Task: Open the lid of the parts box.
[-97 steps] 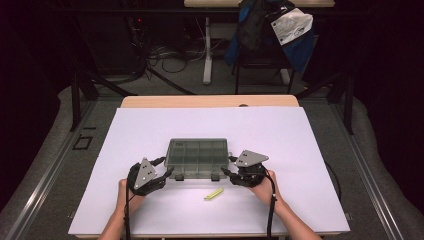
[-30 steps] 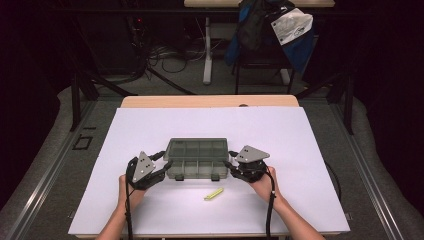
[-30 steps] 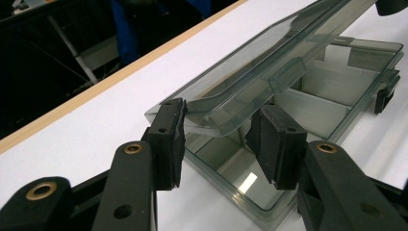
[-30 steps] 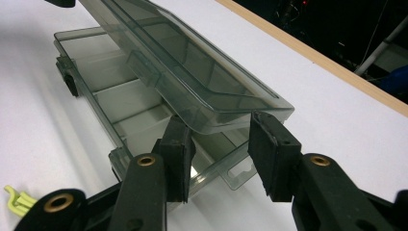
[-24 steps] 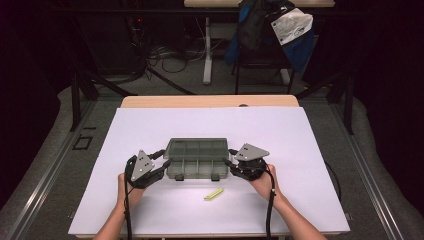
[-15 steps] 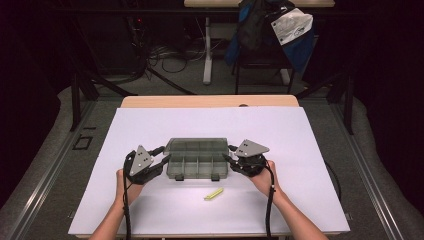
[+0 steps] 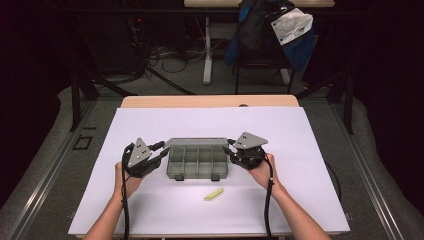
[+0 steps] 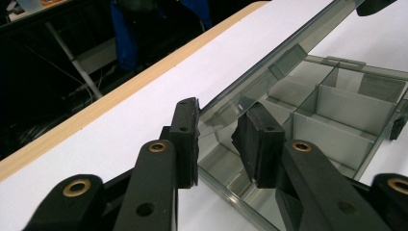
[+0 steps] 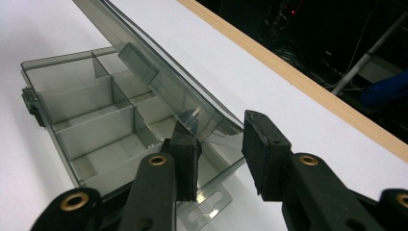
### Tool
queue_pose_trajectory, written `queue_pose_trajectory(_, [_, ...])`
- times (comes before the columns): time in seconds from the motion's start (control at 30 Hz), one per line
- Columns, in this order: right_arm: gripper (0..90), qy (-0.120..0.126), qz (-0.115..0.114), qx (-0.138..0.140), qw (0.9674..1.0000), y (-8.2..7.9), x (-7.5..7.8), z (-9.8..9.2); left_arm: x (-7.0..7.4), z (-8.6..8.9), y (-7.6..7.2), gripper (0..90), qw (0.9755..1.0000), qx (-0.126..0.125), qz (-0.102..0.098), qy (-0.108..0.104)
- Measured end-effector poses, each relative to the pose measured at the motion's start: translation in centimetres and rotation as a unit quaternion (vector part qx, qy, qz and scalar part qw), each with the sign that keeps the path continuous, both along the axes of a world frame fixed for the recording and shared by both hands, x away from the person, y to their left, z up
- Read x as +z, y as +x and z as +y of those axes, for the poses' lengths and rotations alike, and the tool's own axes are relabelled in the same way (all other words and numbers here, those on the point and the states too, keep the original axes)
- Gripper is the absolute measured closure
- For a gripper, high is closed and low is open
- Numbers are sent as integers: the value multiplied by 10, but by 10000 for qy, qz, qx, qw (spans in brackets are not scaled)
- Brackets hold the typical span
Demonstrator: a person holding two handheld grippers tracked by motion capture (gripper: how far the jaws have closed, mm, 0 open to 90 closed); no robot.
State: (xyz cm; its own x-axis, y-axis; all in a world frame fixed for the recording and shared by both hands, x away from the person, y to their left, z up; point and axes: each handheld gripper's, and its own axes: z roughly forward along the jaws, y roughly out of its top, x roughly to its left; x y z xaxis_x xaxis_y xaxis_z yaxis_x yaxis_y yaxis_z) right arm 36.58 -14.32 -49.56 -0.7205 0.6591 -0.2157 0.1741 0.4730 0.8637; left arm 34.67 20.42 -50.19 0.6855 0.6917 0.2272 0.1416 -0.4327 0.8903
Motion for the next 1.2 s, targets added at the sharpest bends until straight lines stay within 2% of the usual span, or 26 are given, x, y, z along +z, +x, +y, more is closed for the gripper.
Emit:
queue_pose_trajectory(0.13, [680,-20,-15,-18,10000,2,1,1,2,1,3,707,10000,4,10,-10])
queue_pose_trajectory(0.2, [697,-33,-30,-42,10000,4,2,1,3,1,5,712,10000,20,13,-82])
queue_pose_trajectory(0.63, [731,16,39,-100,9999,14,8,0,10,0,12,752,10000,46,51,7])
queue_pose_trajectory(0.73, [737,50,87,-125,9999,16,10,0,11,0,15,758,9999,39,50,-78])
queue_pose_trajectory(0.97, [749,71,138,-170,9997,21,13,0,14,-1,20,770,10000,50,43,-18])
queue_pose_trajectory(1.2, [760,90,169,-231,9995,26,14,1,15,-1,26,774,9999,126,18,-79])
